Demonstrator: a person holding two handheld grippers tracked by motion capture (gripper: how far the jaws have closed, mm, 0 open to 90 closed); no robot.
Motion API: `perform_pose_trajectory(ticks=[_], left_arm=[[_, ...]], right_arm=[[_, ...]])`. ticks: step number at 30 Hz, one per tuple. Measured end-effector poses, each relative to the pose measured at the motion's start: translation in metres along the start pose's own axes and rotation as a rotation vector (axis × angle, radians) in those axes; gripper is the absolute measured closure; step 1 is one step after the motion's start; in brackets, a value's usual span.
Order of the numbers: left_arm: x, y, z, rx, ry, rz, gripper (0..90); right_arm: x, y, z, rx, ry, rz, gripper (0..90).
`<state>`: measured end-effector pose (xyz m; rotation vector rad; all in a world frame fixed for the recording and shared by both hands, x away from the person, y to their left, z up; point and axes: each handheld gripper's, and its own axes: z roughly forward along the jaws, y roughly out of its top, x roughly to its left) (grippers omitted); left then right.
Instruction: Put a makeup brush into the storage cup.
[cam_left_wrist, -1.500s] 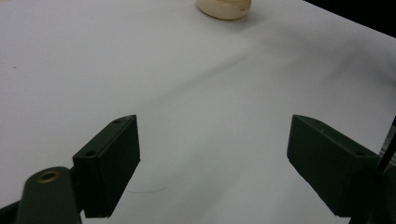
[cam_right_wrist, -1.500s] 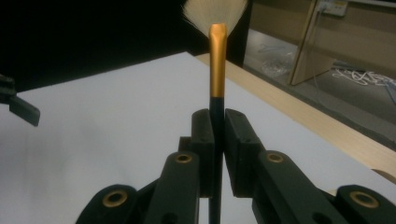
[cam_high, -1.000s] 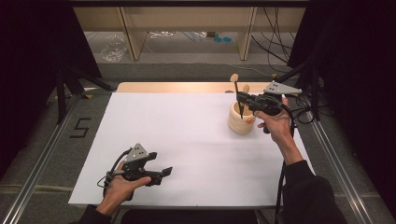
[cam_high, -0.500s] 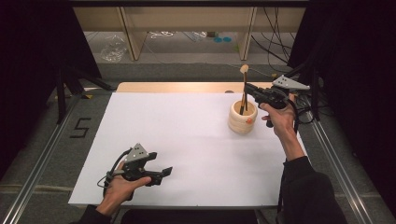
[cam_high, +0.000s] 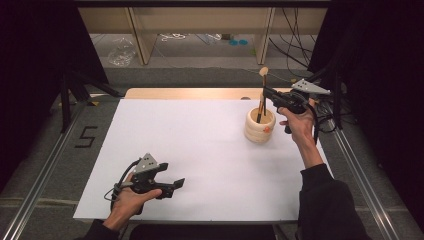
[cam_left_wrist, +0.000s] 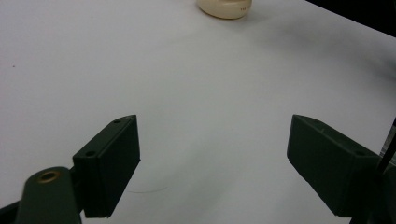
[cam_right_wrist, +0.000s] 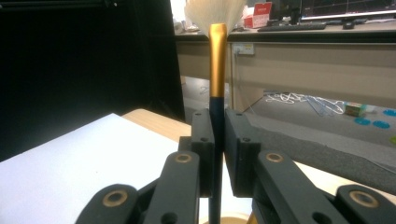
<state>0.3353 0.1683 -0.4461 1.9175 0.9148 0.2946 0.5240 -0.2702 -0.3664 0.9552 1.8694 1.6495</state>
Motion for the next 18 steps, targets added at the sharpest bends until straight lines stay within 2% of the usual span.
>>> perform_pose_trajectory(ticks=[4,5,6,8,9,18], left_arm=[[0.0,0.001,-0.001,0.005,-0.003,-0.009,16.9],[0.0,0.001,-0.001,0.004,-0.005,-0.007,16.9],[0.0,0.0,-0.001,0.001,-0.004,-0.007,16.9],[0.001,0.0,-0.001,0.0,-0.008,-0.012,16.9],[0.001,0.0,-0.001,-0.004,-0.005,-0.014,16.9],[0.001,0.0,-0.001,-0.001,-0.003,-0.011,16.9]], right_arm=[[-0.001,-0.002,0.002,0.013,-0.008,0.004,83.1],[-0.001,-0.003,0.003,-0.001,-0.009,0.002,83.1],[-0.002,-0.003,0.003,0.014,-0.013,-0.001,83.1],[-0.002,-0.004,0.005,0.0,-0.01,0.004,83.1],[-0.002,-0.005,0.004,0.015,-0.011,0.005,83.1],[-0.007,-0.014,0.007,0.034,-0.022,0.016,83.1]])
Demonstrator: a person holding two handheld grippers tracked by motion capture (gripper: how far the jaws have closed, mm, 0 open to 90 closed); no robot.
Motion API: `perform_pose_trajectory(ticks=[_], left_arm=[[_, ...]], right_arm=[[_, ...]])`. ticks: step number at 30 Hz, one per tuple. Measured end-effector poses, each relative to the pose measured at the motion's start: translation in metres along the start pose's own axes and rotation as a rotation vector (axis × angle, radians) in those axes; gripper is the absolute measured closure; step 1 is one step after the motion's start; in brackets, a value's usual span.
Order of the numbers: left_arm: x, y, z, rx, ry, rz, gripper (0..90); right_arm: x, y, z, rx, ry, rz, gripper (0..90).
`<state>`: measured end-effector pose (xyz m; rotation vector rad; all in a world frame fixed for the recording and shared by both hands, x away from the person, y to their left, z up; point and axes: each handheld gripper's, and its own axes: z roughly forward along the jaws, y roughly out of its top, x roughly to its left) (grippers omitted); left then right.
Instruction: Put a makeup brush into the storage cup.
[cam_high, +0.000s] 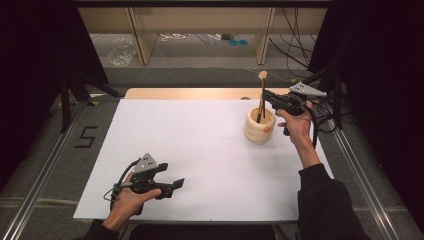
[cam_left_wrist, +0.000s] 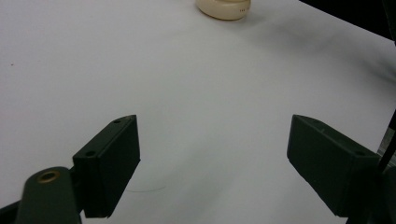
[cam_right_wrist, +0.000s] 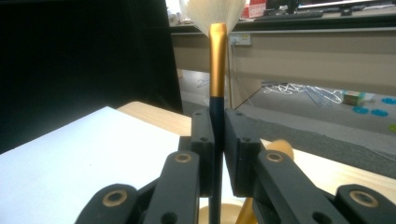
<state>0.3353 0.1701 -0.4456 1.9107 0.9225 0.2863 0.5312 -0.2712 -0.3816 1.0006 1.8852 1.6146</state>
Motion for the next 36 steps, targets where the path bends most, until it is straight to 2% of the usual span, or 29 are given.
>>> perform_pose_trajectory(ticks=[5,13,16,18,23,30,36], left_arm=[[0.0,0.0,0.0,-0.003,-0.002,-0.001,16.9],[-0.001,0.001,0.0,-0.007,-0.003,-0.006,16.9],[-0.001,0.001,0.0,-0.007,-0.003,-0.006,16.9],[-0.001,0.001,-0.001,-0.008,-0.002,-0.004,16.9],[0.0,0.001,-0.001,-0.008,-0.001,-0.002,16.9],[0.0,0.001,-0.001,-0.007,0.003,0.001,16.9],[0.0,0.001,-0.001,-0.008,0.0,-0.002,16.9]], right_arm=[[0.0,-0.006,0.002,-0.006,0.022,0.032,83.1],[0.0,-0.012,0.003,0.024,0.01,0.036,83.0],[-0.001,-0.014,0.004,0.021,0.005,0.033,83.0],[-0.001,-0.016,0.003,0.017,0.014,0.049,83.0],[-0.003,-0.019,0.003,0.029,0.006,0.043,83.0],[0.001,-0.02,0.003,0.043,0.018,0.047,83.0],[0.001,-0.022,0.004,0.039,0.013,0.037,83.0]])
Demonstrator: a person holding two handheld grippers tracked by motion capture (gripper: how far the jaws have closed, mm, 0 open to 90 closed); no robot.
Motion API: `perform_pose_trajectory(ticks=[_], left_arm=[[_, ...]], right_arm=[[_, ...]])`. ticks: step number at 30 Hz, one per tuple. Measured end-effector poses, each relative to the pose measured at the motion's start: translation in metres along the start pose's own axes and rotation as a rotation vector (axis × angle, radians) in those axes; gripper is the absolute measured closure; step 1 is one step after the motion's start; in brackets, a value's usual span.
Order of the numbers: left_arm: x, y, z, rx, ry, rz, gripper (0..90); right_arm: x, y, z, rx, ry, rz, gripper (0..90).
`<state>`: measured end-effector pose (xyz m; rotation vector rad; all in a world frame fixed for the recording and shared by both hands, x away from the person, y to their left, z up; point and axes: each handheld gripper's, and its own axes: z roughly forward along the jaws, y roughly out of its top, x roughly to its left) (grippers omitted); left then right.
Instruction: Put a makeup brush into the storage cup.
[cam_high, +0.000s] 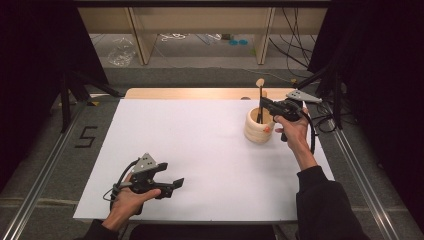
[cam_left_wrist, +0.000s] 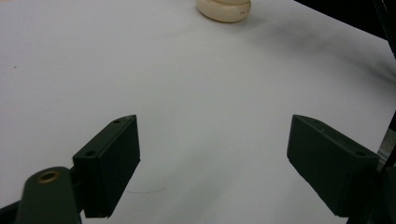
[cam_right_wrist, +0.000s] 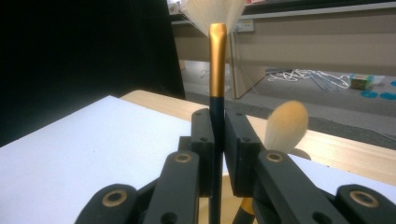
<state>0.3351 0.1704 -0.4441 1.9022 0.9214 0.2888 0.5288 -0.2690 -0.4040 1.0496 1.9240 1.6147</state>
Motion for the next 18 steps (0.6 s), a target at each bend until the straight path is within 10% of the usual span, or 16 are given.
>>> perform_pose_trajectory(ticks=[14,18], left_arm=[[-0.0007,-0.0001,0.0,0.002,0.0,-0.002,16.9],[-0.0008,-0.0001,0.0002,0.0,-0.002,-0.002,16.9]], right_arm=[[-0.0008,-0.0056,0.0036,0.01,0.016,0.023,82.5],[-0.0006,-0.0075,0.0047,0.003,0.027,0.07,69.5]])
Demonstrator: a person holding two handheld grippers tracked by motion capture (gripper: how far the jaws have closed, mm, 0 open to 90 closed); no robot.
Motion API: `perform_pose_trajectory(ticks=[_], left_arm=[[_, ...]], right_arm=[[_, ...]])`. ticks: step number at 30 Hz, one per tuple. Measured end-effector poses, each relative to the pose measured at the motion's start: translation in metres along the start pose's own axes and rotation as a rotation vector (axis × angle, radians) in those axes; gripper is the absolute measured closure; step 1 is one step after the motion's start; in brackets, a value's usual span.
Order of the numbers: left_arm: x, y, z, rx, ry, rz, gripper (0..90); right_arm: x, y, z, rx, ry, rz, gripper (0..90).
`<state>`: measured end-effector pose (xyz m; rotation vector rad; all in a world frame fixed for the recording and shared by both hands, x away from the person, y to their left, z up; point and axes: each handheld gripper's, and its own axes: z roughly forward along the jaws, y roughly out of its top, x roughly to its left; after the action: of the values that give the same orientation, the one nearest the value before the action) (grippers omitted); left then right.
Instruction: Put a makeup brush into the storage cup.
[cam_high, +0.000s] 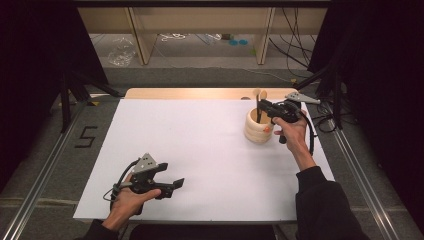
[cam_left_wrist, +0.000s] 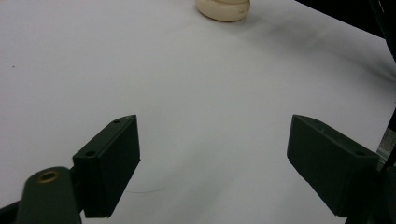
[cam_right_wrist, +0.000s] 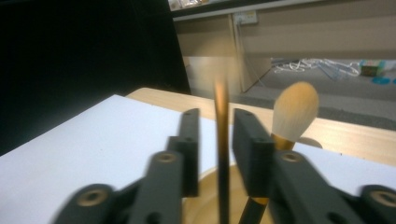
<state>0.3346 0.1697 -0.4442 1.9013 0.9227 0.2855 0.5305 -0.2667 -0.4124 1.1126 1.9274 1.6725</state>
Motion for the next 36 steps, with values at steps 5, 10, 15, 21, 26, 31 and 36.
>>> perform_pose_trajectory(ticks=[5,10,15,21,26,31,36], left_arm=[[0.0,0.0,0.0,-0.001,0.001,0.0,16.9],[0.001,0.0,-0.001,0.002,0.003,0.006,16.9],[0.002,0.0,-0.001,-0.001,-0.001,0.004,16.9],[0.002,0.0,-0.001,0.002,0.0,0.003,16.9],[0.001,0.001,-0.001,0.006,0.005,0.002,16.9],[0.001,0.001,0.0,0.003,0.005,-0.002,16.9],[0.001,0.001,0.0,0.003,0.004,-0.002,16.9]], right_arm=[[0.004,0.002,-0.005,0.036,-0.03,-0.017,55.2],[0.011,0.005,-0.01,0.041,-0.04,-0.034,46.5],[0.017,0.009,-0.016,0.051,-0.048,-0.05,43.8],[0.022,0.012,-0.019,0.053,-0.051,-0.057,42.5],[0.026,0.011,-0.018,0.066,-0.044,-0.075,38.6],[0.031,0.009,-0.016,0.076,-0.033,-0.094,36.5],[0.036,0.01,-0.015,0.083,-0.026,-0.109,35.1]])
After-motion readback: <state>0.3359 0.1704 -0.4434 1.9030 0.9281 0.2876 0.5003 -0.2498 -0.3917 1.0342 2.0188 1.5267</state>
